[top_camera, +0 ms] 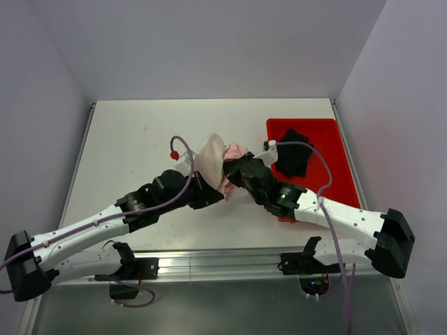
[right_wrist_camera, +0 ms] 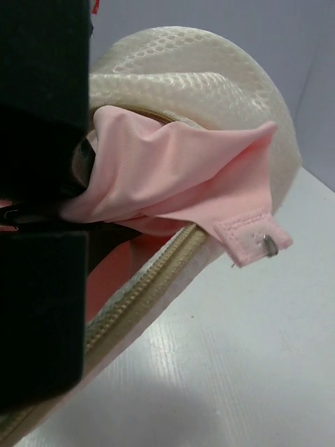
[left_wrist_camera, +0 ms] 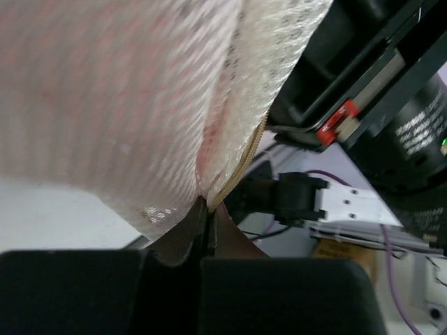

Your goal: Place the bra in the laundry bag and zip it closed

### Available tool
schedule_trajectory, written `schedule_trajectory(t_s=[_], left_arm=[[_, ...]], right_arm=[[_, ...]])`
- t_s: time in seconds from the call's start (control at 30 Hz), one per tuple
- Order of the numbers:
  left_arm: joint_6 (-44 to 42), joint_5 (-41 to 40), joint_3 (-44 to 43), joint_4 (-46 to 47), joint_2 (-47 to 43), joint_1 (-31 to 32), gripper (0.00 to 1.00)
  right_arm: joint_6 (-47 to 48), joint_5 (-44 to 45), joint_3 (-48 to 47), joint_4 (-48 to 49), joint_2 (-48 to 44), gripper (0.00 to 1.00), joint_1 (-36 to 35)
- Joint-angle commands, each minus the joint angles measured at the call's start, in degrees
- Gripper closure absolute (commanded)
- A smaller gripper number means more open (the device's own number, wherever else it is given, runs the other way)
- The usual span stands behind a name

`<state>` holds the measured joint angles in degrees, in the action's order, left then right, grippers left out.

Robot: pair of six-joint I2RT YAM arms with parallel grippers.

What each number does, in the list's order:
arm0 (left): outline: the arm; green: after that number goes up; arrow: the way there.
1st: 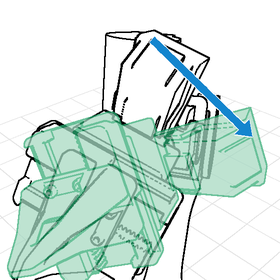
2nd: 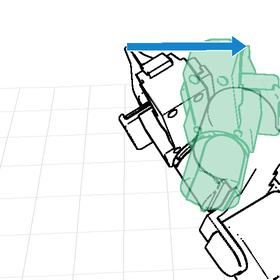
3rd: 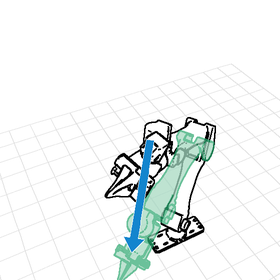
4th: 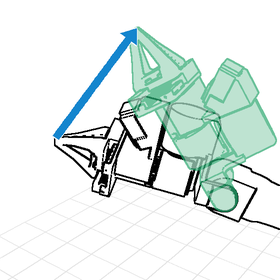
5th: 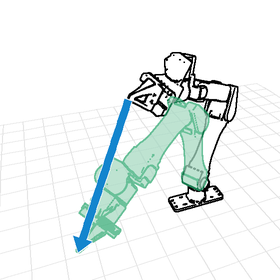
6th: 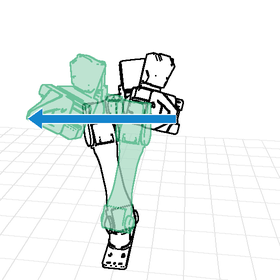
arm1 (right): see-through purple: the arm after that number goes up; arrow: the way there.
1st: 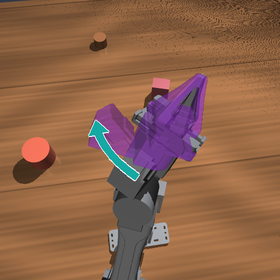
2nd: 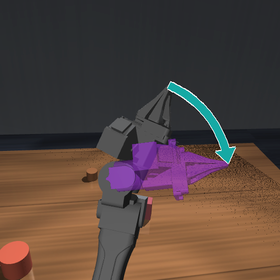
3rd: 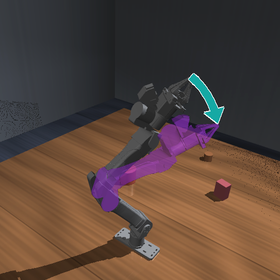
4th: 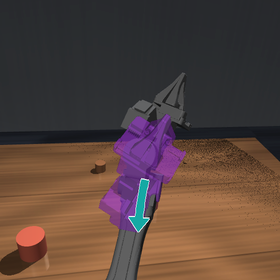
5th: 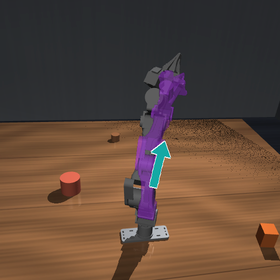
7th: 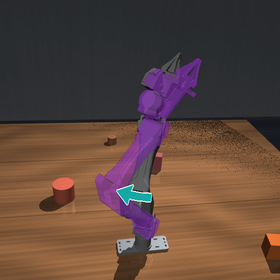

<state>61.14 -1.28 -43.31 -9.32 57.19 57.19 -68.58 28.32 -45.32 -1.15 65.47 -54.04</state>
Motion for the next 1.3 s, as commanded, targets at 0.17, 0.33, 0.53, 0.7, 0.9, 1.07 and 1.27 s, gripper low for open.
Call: schedule_trajectory(t_s=[0.17, 0.33, 0.53, 0.7, 0.9, 1.07, 1.27], left_arm=[[8.1, 9.4, -2.8, 11.3, -1.6, 0.7, 1.0], [10.5, 4.0, -1.2, 10.0, -6.7, 0.7, 1.0], [10.2, -5.4, 2.0, 0.5, -12.2, 0.6, 1.0], [10.0, -10.6, 8.0, -2.8, -11.4, 0.5, 1.0], [10.6, -11.7, 15.6, 3.4, -6.0, 0.2, 1.0], [10.3, -11.5, 17.4, 7.6, -1.1, 0.2, 1.0], [9.5, -10.1, 15.5, 8.8, -0.1, 0.2, 1.0]], right_arm=[[6.5, 25.6, -21.7, -26.2, 12.6, 1.0, -7.1], [2.8, 30.5, -35.4, -50.3, 26.7, 1.0, -8.3], [5.8, 29.2, -33.0, -54.6, 30.9, 1.0, -8.3], [4.5, 30.7, -34.5, -63.2, 33.9, 1.0, -8.6], [10.4, 26.7, -30.6, -57.7, 32.6, 1.0, -9.3], [15.8, 22.1, -28.4, -52.0, 30.2, 0.82, -9.9], [19.2, 18.3, -29.0, -48.8, 27.1, 0.5, -10.4]])
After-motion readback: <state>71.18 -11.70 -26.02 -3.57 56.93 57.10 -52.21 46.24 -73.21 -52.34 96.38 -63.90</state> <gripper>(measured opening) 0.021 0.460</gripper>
